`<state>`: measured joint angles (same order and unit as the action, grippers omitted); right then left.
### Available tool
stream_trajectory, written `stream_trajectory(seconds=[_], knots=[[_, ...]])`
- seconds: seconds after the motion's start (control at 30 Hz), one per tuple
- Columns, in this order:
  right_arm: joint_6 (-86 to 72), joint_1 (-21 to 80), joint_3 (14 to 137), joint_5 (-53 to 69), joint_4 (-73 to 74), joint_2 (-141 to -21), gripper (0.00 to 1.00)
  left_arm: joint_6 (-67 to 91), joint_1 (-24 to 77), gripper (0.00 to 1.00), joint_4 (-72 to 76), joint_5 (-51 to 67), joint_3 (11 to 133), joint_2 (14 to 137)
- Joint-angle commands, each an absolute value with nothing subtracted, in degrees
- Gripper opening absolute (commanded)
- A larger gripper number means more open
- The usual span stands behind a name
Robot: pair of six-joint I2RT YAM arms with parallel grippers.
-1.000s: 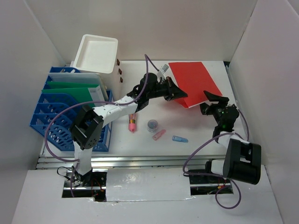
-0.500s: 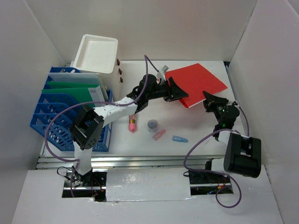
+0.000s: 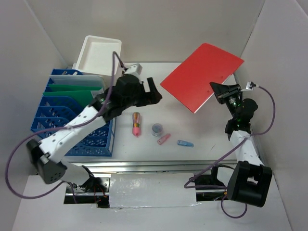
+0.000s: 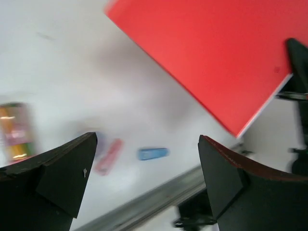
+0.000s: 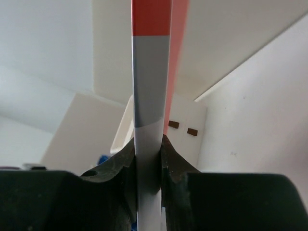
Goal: Organize the desk
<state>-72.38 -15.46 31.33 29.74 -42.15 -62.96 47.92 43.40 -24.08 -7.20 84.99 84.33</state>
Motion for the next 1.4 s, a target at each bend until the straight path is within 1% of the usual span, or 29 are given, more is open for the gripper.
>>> stream_trajectory(seconds=[0.0,0.03,0.07,0.1,0.13,0.17,0.2,0.27,0.3,0.33,0.37,0.43,0.47,0.53,0.57,0.63,0.67,0.77,0.8,0.93,0.97,1.1,1.23,1.37], knots=[[-54.7,-13.9,40.6,37.5,-38.2,-58.4,0.0,39.3,43.3,1.0,-38.0,-20.7,85.8,73.5],[-51.8,-13.3,41.9,42.5,-37.3,-57.8,0.0,38.0,43.2,0.99,-39.1,-23.2,85.6,71.6],[-48.6,-11.4,43.4,44.9,-36.0,-56.1,0.0,36.8,43.2,0.99,-40.2,-24.3,85.4,69.9],[-41.2,-9.9,45.6,47.2,-33.2,-55.0,0.0,35.0,43.2,1.0,-43.3,-25.9,85.6,66.8],[-36.8,-8.2,46.4,48.5,-31.0,-52.0,0.0,33.8,43.1,1.0,-44.5,-28.8,85.6,65.5],[-28.1,-4.3,47.6,49.6,-28.0,-50.3,0.0,31.9,42.7,1.0,-45.4,-29.9,85.1,63.1],[-24.0,-1.6,48.2,50.4,-25.7,-49.0,0.0,30.4,42.6,0.99,-45.9,-30.6,84.6,61.8],[-14.4,6.5,52.5,51.5,-18.1,-46.3,0.0,27.5,42.6,0.99,-45.1,-26.4,83.7,57.4],[-8.0,8.8,53.7,51.5,-12.8,-46.1,0.0,25.2,42.6,1.0,-44.7,-24.0,83.2,55.7],[-6.3,10.4,54.6,51.3,-11.4,-46.4,0.0,24.2,42.6,1.0,-44.0,-19.1,82.9,53.9],[-5.7,11.5,55.5,51.1,-10.6,-46.8,0.0,23.2,42.6,1.0,-43.9,-17.4,82.4,50.0],[-6.8,13.9,56.0,53.5,-13.3,-47.7,0.0,21.1,42.6,1.0,-43.7,-15.4,80.3,45.6],[-6.9,14.9,56.3,53.1,-14.0,-47.8,0.0,20.7,42.6,1.0,-43.9,-16.4,78.5,41.2],[-4.6,19.8,57.3,51.3,-12.1,-48.8,0.0,20.9,42.6,0.99,-46.0,-21.0,76.4,36.8],[-1.9,21.7,58.8,48.4,-9.5,-49.3,0.0,22.7,42.6,0.99,-47.3,-28.9,75.2,33.3],[-0.6,26.7,59.9,46.5,-8.6,-51.6,0.0,26.6,42.6,1.0,-50.7,-39.4,74.7,30.4],[-0.7,28.1,60.6,44.9,-9.7,-52.5,0.0,31.9,42.6,1.0,-54.5,-50.2,73.9,27.7],[-1.0,33.6,61.3,42.5,-13.8,-56.5,0.0,37.1,42.6,1.0,-57.9,-59.2,71.9,22.2],[-0.8,34.7,61.8,42.0,-14.5,-58.8,0.0,36.9,42.6,0.99,-57.7,-60.7,71.4,21.0],[-0.7,39.8,65.6,42.6,-18.4,-65.6,0.0,33.8,42.6,1.0,-53.4,-60.8,67.8,15.7],[-0.6,40.3,68.3,42.9,-18.7,-67.3,0.0,34.2,42.6,1.0,-53.3,-61.3,66.9,15.4],[-2.5,41.0,73.0,44.7,-23.7,-76.1,0.0,40.6,42.7,0.99,-58.4,-64.7,66.5,15.4],[-5.8,41.2,78.0,49.6,-30.0,-82.2,0.0,41.9,42.6,1.0,-59.1,-66.3,64.5,14.3],[-7.6,41.7,82.1,51.3,-35.0,-88.8,0.0,45.5,42.6,1.0,-61.3,-67.6,65.0,14.9]])
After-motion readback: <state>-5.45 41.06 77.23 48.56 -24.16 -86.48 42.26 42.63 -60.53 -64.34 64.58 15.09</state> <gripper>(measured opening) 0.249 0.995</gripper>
